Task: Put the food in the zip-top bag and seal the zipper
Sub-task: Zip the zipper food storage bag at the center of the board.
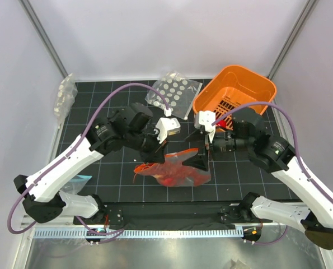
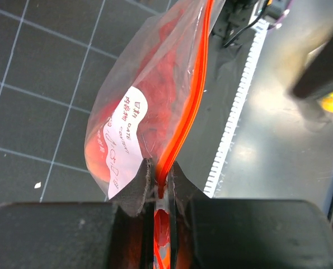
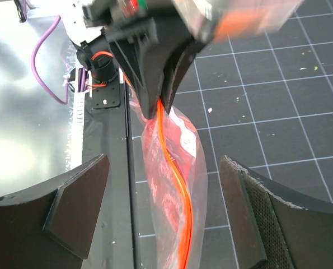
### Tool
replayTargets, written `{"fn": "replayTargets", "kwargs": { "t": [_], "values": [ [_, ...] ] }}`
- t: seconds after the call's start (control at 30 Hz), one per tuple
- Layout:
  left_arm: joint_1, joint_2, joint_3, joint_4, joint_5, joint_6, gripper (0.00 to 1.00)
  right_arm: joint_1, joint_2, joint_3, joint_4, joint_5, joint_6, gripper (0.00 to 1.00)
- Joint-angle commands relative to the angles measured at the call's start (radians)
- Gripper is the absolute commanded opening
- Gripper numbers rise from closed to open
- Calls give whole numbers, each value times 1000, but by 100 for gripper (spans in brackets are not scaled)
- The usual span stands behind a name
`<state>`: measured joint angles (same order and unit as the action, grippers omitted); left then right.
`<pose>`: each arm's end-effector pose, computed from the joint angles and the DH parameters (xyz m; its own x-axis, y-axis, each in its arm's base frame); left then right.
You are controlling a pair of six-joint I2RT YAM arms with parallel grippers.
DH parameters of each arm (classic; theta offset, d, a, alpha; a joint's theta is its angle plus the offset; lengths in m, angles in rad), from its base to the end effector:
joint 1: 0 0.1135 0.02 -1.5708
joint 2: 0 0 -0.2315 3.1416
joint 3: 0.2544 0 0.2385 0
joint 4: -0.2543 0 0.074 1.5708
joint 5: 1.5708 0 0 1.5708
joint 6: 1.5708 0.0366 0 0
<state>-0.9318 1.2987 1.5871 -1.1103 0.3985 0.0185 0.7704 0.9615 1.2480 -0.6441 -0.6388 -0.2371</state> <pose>0.1290 -0.1974 0.3808 -0.4201 0.5940 -0.6860 0.9053 0.3266 -0.2715 0.1203 0.1472 0.3900 -0.0186 -0.2808 -0.9596 -0.9920 0.1247 -0.0172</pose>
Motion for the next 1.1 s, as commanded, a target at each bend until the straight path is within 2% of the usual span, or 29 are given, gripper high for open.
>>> {"fn": "replayTargets", "kwargs": {
  "t": [0.0, 0.17, 0.3, 0.6, 1.07],
  "values": [
    [-4, -12, -12, 15, -33, 26, 0, 3, -12, 79, -49, 31, -27, 87],
    [-6, -15, -15, 10, -44, 21, 0, 3, -23, 90, -74, 30, -22, 86],
    [-18, -4, 2, -2, -53, 26, 0, 3, 11, 99, -97, -18, -1, 77],
    [-53, 16, 28, -14, -87, 14, 0, 20, 75, 117, -98, -30, -14, 71],
    [-79, 43, 92, 6, -87, -6, 0, 79, 16, -54, 37, 24, 33, 62]
  ]
}}
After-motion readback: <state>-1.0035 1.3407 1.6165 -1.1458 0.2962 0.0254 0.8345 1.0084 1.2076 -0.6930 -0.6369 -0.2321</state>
